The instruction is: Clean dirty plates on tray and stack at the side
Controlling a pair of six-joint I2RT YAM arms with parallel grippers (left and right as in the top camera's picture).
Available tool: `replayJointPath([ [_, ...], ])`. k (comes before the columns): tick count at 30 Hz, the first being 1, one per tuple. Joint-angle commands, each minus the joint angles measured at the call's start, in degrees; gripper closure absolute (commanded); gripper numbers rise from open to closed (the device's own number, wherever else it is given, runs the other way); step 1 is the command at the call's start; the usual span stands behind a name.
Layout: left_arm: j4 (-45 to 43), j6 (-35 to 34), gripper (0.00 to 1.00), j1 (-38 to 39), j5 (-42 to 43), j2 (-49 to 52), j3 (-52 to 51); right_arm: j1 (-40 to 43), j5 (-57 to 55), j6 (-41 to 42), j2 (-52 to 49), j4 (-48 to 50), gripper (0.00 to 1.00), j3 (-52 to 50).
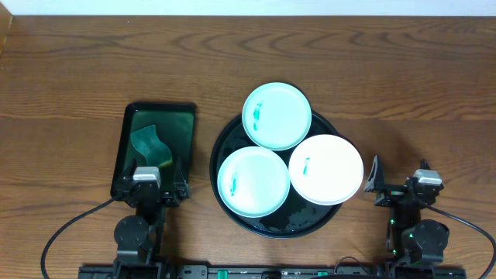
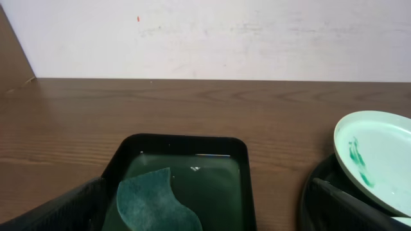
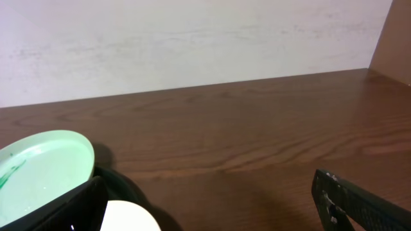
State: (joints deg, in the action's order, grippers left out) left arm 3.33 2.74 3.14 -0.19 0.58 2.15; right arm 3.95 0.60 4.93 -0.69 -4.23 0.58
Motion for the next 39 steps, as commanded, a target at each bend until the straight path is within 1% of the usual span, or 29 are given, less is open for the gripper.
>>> replayJointPath([
  [1, 0.8, -0.9, 0.02, -0.2, -0.8, -0.3, -1.9, -0.2, -0.3, -0.7, 0.2, 0.0, 0.01, -0.3],
  [4, -0.2, -1.4, 0.02, -0.2, 1.6, -0.3, -1.9, -0.2, -0.3, -0.7, 0.2, 0.0, 0.01, -0.3],
  [5, -0.6, -2.0, 0.01, -0.2, 4.4, -0.3, -1.9, -0.2, -0.3, -0.7, 0.2, 0.0, 0.01, -0.3],
  [8, -3.1, -6.2, 0.02, -0.2, 18.2, -0.3, -1.9, -0.2, -0.3, -0.7, 0.2, 0.0, 0.01, -0.3],
  [10, -9.5, -7.6, 0.02, -0.2, 29.2, -0.3, -1.9, -0.2, -0.3, -0.7, 0.2, 0.0, 0.01, -0.3],
  [12, -15.4, -7.6, 0.02, -0.2, 35.6, -0.3, -1.9, -0.2, -0.3, -0.7, 0.2, 0.0, 0.01, -0.3],
  [13, -19.7, -7.6, 0.01, -0.2, 37.6, -0.3, -1.9, -0.2, -0.3, -0.7, 0.2, 0.0, 0.01, -0.3],
  [16, -32.3, -7.5, 0.02, -0.2, 39.4, -0.3, -1.9, -0.2, -0.3, -0.7, 0.2, 0.0, 0.01, -0.3],
  [19, -43.6, -7.4, 0.01, -0.2, 35.3, -0.3, -1.7, -0.2, -0.3, -0.7, 0.2, 0.0, 0.01, -0.3],
  [20, -45.4, -7.3, 0.01, -0.2, 33.0, -0.3, -1.3, -0.2, -0.3, -0.7, 0.2, 0.0, 0.01, -0.3],
  [22, -45.7, -7.1, 0.02, -0.2, 27.2, -0.2, 0.9, -0.2, -0.3, -0.7, 0.2, 0.0, 0.01, -0.3],
  [24, -42.9, -3.5, 0.02, -0.2, 22.3, 0.9, 3.9, -0.2, -0.3, -0.7, 0.2, 0.0, 0.01, -0.3],
  [26, -34.1, 0.1, 0.02, -0.2, 16.9, 3.5, 9.4, -0.2, -0.3, -0.7, 0.2, 0.0, 0.01, -0.3],
  [27, -27.0, 0.7, 0.01, -0.2, 14.4, 5.6, 13.3, -0.2, -0.3, -0.7, 0.2, 0.0, 0.01, -0.3],
  [28, -17.4, 0.7, 0.02, -0.2, 12.5, 8.7, 18.6, -0.2, -0.3, -0.7, 0.2, 0.0, 0.01, -0.3],
  [31, 5.1, 0.7, 0.01, -0.2, 13.0, 20.2, 32.4, -0.2, -0.3, -0.7, 0.2, 0.0, 0.01, -0.3],
  [32, 8.3, 0.7, 0.02, -0.2, 14.6, 23.3, 35.1, -0.2, -0.3, -0.7, 0.2, 0.0, 0.01, -0.3],
  [34, 14.4, 0.2, 0.02, -0.2, 21.1, 30.5, 40.1, -0.2, -0.3, -0.7, 0.2, 0.0, 0.01, -0.3],
  [35, 16.6, 0.2, 0.02, -0.2, 22.2, 33.6, 41.6, -0.2, -0.3, -0.7, 0.2, 0.0, 0.01, -0.3],
  [36, 17.0, 0.3, 0.02, -0.2, 21.7, 35.6, 42.3, -0.2, -0.3, -0.7, 0.2, 0.0, 0.01, -0.3],
  [37, 16.6, 0.1, 0.02, -0.2, 19.3, 37.7, 42.8, -0.2, -0.3, -0.7, 0.2, 0.0, 0.01, -0.3],
  [38, 16.9, -2.1, 0.02, -0.2, 15.2, 39.7, 43.7, -0.2, -0.3, -0.7, 0.2, 0.0, 0.01, -0.3],
  [39, 17.9, -6.1, 0.02, -0.3, 9.4, 41.6, 44.7, -0.2, -0.3, -0.7, 0.2, 0.0, 0.01, -0.3],
])
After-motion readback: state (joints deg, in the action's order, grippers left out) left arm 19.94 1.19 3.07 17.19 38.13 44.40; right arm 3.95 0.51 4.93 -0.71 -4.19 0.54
